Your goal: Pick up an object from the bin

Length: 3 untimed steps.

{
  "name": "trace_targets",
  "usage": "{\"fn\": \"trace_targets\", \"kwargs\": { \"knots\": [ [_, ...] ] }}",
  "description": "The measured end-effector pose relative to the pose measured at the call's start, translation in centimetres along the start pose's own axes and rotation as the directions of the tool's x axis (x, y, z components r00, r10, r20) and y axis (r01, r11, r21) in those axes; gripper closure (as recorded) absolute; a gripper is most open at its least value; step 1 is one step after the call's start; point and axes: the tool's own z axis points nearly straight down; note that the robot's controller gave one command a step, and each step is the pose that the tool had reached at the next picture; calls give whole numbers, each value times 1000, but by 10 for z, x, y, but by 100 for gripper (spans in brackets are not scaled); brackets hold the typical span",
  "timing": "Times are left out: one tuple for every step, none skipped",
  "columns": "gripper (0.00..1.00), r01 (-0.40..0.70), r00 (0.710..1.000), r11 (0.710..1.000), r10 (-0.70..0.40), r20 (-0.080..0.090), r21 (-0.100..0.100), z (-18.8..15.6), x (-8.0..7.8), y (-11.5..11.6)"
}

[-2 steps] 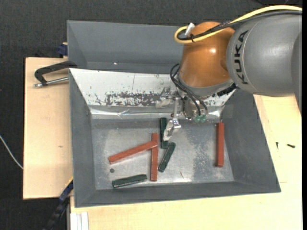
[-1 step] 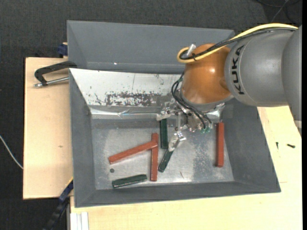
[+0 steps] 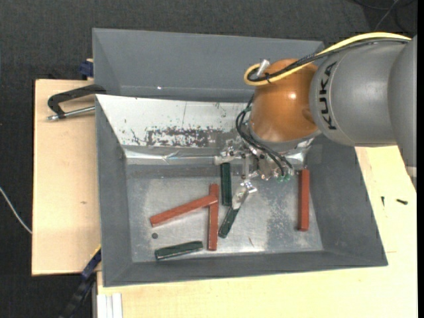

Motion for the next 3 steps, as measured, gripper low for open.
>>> {"fn": "trace_targets", "kwargs": {
  "knots": [
    [0,128,992,992,-128,2,3,-1,-1,17],
    [0,206,978,978,-206,3,3,-1,-2,20],
    [100,403,915,915,-403,-19,-1,8,-16,34]
  ]
}}
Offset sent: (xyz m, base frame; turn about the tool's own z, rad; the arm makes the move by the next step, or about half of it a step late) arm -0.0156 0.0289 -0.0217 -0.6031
